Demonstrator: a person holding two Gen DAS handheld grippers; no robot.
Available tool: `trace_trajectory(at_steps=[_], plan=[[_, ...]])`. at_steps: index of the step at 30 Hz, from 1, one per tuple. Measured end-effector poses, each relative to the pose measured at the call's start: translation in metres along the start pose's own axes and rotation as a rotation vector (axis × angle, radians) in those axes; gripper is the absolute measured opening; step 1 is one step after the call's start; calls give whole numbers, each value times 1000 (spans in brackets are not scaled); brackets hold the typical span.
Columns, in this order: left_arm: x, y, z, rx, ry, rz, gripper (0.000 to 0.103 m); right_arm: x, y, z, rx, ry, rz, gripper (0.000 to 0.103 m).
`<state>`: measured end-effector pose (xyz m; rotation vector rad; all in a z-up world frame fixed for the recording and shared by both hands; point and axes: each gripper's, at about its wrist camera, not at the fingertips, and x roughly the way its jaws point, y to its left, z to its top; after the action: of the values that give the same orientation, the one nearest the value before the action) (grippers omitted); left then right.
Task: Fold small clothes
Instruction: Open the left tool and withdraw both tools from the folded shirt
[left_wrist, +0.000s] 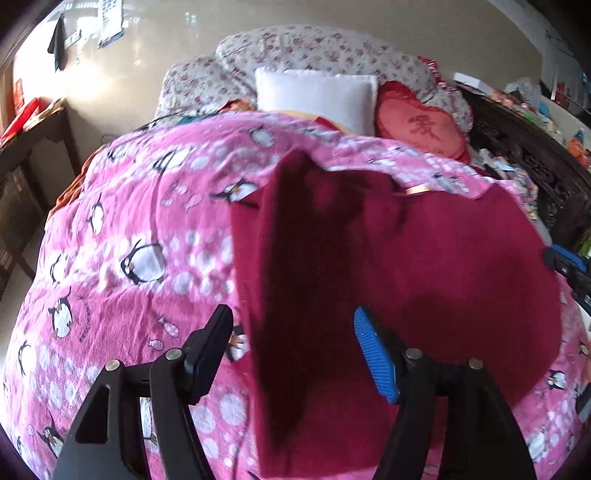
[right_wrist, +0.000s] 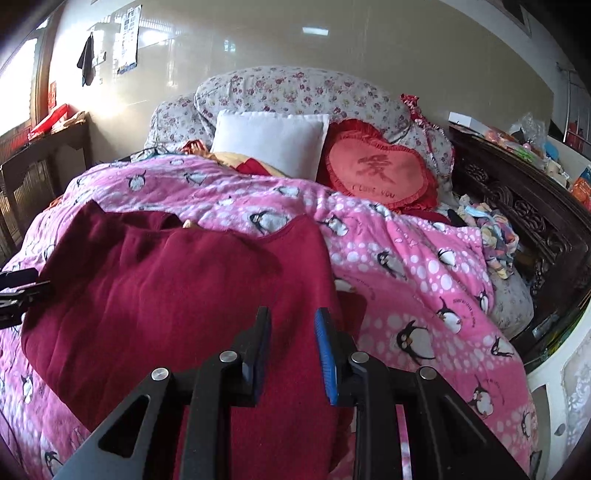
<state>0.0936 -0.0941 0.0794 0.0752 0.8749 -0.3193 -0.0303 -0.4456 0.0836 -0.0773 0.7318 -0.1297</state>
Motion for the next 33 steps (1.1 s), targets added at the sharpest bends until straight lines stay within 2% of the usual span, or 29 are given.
trace_trajectory(at_steps=[3, 7, 10, 15, 26, 33], plan=[[21, 12, -2, -38, 41, 9, 68, 17, -1, -7, 8, 32, -1, 26], [38, 21, -3, -74, 61, -4, 81, 34, -1, -10, -1, 41, -10, 27], [40, 23, -2, -93, 67, -14, 82, 36, -2, -6, -4, 42, -11, 27], [25, 17, 0, -71, 50, -5, 82, 20, -4, -4, 18, 42, 14, 27], [-28, 12, -10, -65, -7, -59, 82, -24, 2, -26, 14, 26, 33, 30], [-27, 14, -29, -81, 27, -64, 82, -4, 3, -47, 6, 85, 8, 30]])
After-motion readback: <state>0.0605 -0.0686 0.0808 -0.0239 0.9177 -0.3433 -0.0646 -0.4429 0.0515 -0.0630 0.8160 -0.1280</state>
